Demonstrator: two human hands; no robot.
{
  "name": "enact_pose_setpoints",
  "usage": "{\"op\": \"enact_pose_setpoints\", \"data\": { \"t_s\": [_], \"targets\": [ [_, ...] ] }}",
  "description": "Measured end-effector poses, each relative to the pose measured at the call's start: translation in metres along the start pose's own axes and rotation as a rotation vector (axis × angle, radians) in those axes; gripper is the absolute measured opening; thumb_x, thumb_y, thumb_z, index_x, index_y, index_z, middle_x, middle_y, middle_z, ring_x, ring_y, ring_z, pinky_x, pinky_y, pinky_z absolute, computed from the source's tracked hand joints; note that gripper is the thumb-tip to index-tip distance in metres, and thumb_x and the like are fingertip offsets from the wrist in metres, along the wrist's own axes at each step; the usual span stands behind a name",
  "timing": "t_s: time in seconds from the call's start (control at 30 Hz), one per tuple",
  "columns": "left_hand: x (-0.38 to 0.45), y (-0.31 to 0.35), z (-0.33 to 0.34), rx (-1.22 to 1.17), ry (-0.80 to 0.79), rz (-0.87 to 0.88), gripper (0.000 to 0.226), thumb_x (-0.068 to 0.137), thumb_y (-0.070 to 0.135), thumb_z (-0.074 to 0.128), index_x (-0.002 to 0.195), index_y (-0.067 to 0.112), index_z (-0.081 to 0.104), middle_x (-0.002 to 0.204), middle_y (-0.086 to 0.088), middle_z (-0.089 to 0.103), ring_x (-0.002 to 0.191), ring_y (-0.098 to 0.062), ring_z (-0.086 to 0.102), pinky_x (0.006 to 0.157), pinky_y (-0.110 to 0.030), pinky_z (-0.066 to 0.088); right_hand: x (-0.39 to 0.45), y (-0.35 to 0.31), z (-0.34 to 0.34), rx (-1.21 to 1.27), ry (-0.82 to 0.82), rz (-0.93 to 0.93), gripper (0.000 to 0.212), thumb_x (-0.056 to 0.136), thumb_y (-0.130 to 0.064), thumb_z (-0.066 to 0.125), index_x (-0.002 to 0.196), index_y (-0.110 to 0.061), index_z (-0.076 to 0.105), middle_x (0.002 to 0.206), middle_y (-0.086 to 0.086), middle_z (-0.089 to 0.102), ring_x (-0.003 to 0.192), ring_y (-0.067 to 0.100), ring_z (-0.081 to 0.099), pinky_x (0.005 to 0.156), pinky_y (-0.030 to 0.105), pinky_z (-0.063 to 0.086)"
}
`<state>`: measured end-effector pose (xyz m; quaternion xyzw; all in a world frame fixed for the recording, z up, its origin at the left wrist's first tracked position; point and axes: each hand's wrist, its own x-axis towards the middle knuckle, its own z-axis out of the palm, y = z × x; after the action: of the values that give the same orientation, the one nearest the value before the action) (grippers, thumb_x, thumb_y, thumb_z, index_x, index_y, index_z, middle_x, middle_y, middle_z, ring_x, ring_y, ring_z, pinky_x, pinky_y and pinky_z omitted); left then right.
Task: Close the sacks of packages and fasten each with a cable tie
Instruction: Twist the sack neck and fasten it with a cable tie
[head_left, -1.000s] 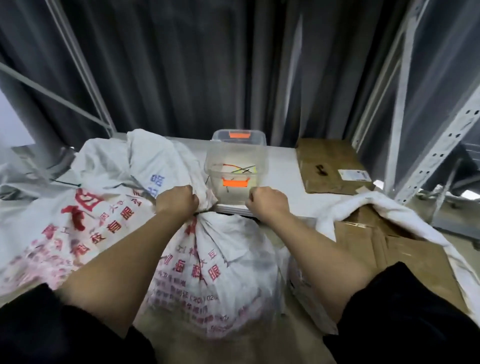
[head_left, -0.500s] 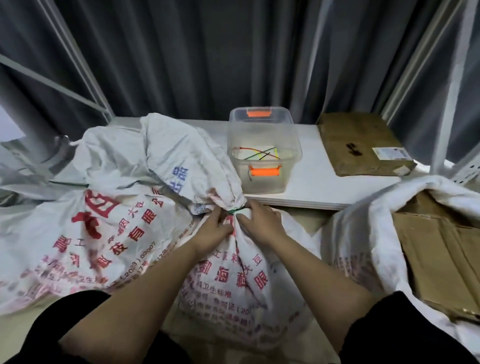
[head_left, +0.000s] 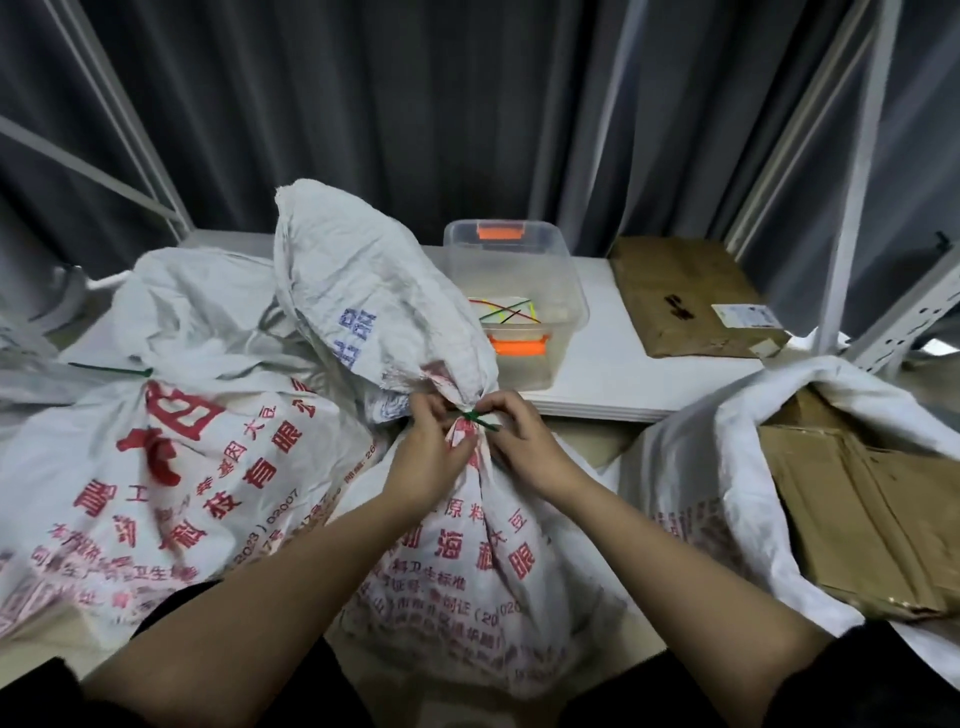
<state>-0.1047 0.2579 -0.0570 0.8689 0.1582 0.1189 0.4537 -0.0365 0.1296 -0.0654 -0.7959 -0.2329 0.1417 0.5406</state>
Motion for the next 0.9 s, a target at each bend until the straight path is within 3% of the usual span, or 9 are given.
{"op": "enact_pose_setpoints", "data": {
  "t_s": [0.07, 0.17, 0.33, 0.43, 0.5, 0.57, 0.67, 0.8, 0.9],
  "targets": [
    [0.000, -0.003, -0.001, 0.148, -0.018, 0.119, 0.037, 0.089, 0.025, 0.062, 0.104, 0.020, 0.029, 0.101, -0.008, 0.063, 0.091, -0.029, 0.062, 0.072, -0.039, 0.047, 0.002, -0.001, -0.003, 0.078, -0.017, 0.020, 0.044, 0.085, 0.002, 0.049, 0.094, -0.040, 0.058, 0.118, 0.004, 0.057, 0.113, 0.012, 0.051, 0.098, 0.028, 0.039],
    [0.007, -0.006, -0.004, 0.161, -0.121, 0.170, 0.035, 0.090, 0.025, 0.061, 0.115, 0.030, 0.038, 0.109, 0.003, 0.064, 0.099, -0.016, 0.062, 0.080, -0.039, 0.050, 0.004, 0.006, -0.004, 0.045, -0.007, -0.006, 0.041, 0.077, -0.010, 0.046, 0.096, -0.045, 0.058, 0.118, -0.003, 0.059, 0.116, 0.010, 0.052, 0.102, 0.030, 0.039],
    [0.017, -0.003, 0.003, -0.314, -0.180, -0.059, 0.035, 0.085, 0.004, 0.065, 0.107, 0.028, 0.053, 0.097, 0.002, 0.062, 0.092, -0.010, 0.060, 0.074, -0.020, 0.046, 0.010, 0.008, -0.016, -0.178, 0.010, -0.016, 0.032, 0.088, -0.015, 0.048, 0.100, -0.043, 0.058, 0.116, -0.013, 0.061, 0.111, 0.004, 0.054, 0.093, 0.028, 0.044],
    [0.018, 0.005, 0.011, -0.532, -0.132, -0.218, 0.038, 0.080, -0.010, 0.064, 0.108, 0.015, 0.058, 0.090, -0.007, 0.062, 0.081, -0.012, 0.059, 0.066, -0.015, 0.049, 0.013, 0.008, -0.024, -0.356, -0.017, -0.077, 0.022, 0.090, -0.020, 0.055, 0.106, -0.034, 0.059, 0.115, -0.008, 0.058, 0.105, 0.006, 0.052, 0.088, 0.027, 0.041],
    [0.019, 0.007, 0.012, -0.569, -0.129, -0.242, 0.039, 0.079, -0.013, 0.063, 0.110, 0.010, 0.059, 0.083, -0.005, 0.060, 0.072, -0.007, 0.058, 0.063, -0.014, 0.048, 0.017, 0.007, -0.027, -0.300, -0.080, -0.082, 0.022, 0.088, -0.017, 0.059, 0.101, -0.035, 0.058, 0.112, -0.003, 0.058, 0.106, 0.009, 0.052, 0.091, 0.028, 0.040],
    [0.021, 0.004, 0.009, -0.494, -0.130, -0.171, 0.037, 0.079, -0.012, 0.062, 0.106, 0.013, 0.058, 0.075, -0.002, 0.058, 0.063, 0.000, 0.057, 0.061, -0.012, 0.045, 0.021, 0.004, -0.027, -0.169, -0.132, -0.095, 0.027, 0.086, -0.012, 0.060, 0.095, -0.037, 0.057, 0.109, -0.001, 0.061, 0.109, 0.012, 0.051, 0.094, 0.027, 0.039],
    [0.019, -0.001, 0.006, -0.279, -0.101, -0.033, 0.040, 0.081, -0.002, 0.064, 0.099, 0.031, 0.053, 0.075, 0.007, 0.057, 0.070, -0.004, 0.057, 0.066, -0.021, 0.045, 0.023, 0.000, -0.023, -0.136, -0.132, -0.067, 0.025, 0.085, -0.013, 0.061, 0.092, -0.037, 0.059, 0.109, 0.001, 0.061, 0.110, 0.016, 0.051, 0.096, 0.029, 0.039],
    [0.016, -0.008, 0.009, -0.082, -0.065, 0.069, 0.037, 0.082, 0.017, 0.066, 0.103, 0.043, 0.049, 0.084, 0.011, 0.061, 0.082, -0.012, 0.062, 0.076, -0.041, 0.052, 0.021, -0.006, -0.020, -0.406, -0.112, 0.010, 0.015, 0.092, -0.022, 0.054, 0.099, -0.035, 0.055, 0.108, 0.000, 0.050, 0.094, 0.017, 0.055, 0.083, 0.031, 0.043],
    [0.013, -0.008, 0.007, -0.023, -0.052, 0.073, 0.038, 0.082, 0.019, 0.066, 0.108, 0.041, 0.049, 0.087, 0.012, 0.062, 0.086, -0.010, 0.062, 0.076, -0.042, 0.051, 0.020, -0.011, -0.020, -0.500, -0.133, 0.000, 0.009, 0.094, -0.024, 0.054, 0.101, -0.029, 0.056, 0.101, -0.002, 0.047, 0.086, 0.016, 0.054, 0.074, 0.029, 0.039]
  ]
}}
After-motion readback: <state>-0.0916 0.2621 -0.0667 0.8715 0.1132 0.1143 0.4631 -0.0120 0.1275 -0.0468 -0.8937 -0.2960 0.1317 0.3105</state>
